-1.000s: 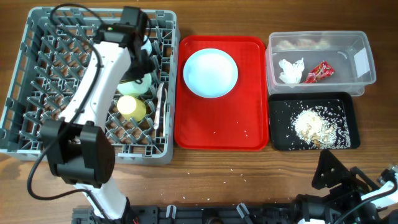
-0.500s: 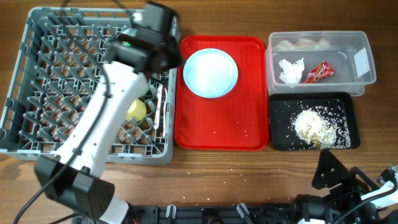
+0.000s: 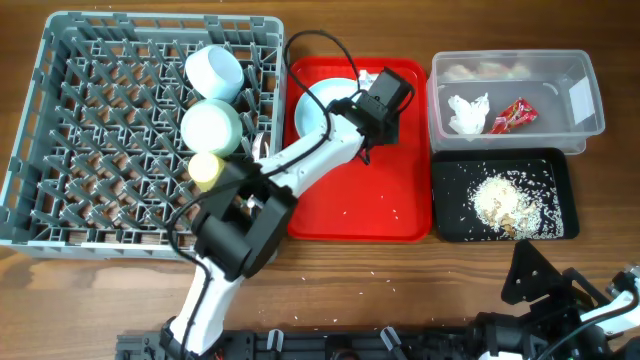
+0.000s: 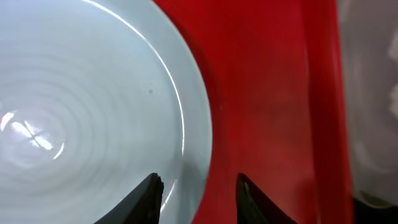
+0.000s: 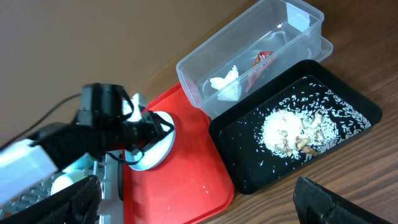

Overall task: Sort waste into correct bins and load items into the dishwasher rack
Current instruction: 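Move the left gripper to the light-blue plate and grasp its rim, then lift the plate and stand it upright at the rack's right edge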

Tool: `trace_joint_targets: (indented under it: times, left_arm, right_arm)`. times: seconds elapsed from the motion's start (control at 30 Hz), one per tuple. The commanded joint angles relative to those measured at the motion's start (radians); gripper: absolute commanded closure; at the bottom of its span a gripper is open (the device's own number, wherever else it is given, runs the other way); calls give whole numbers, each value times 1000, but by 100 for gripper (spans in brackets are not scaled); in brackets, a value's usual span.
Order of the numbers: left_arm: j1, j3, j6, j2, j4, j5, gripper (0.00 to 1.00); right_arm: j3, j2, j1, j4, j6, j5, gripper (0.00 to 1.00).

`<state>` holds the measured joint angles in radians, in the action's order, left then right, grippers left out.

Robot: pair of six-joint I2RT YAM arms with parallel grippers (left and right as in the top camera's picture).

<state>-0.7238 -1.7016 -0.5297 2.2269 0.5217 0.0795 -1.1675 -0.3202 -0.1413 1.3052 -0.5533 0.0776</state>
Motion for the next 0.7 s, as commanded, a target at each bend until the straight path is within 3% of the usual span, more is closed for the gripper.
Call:
trace_joint_targets:
  times: [0.0, 0.07, 0.1, 0.27, 0.47, 0.57, 0.67]
  left_arm:
    - [-6, -4, 24, 69, -13, 0, 61]
    - [-5, -4, 28, 97, -17, 24, 68]
    - [-4, -4, 28, 101, -14, 31, 96]
    - [-3, -10, 28, -36, -12, 30, 96]
    - [31, -11, 29, -577, 76, -14, 96]
    - [199, -11, 27, -774, 176, -181, 96]
    - [422, -11, 27, -772, 203, -564, 96]
  right_arm:
    - [-2, 10, -4, -2, -8, 1, 0]
    - [-2, 10, -4, -2, -8, 1, 0]
    - [-2, 10, -4, -2, -8, 1, 0]
    - [-2, 10, -4, -2, -7, 1, 0]
    - [-2, 10, -4, -2, -8, 1, 0]
    - [-2, 10, -4, -2, -8, 1, 0]
    - [-2, 10, -4, -2, -8, 1, 0]
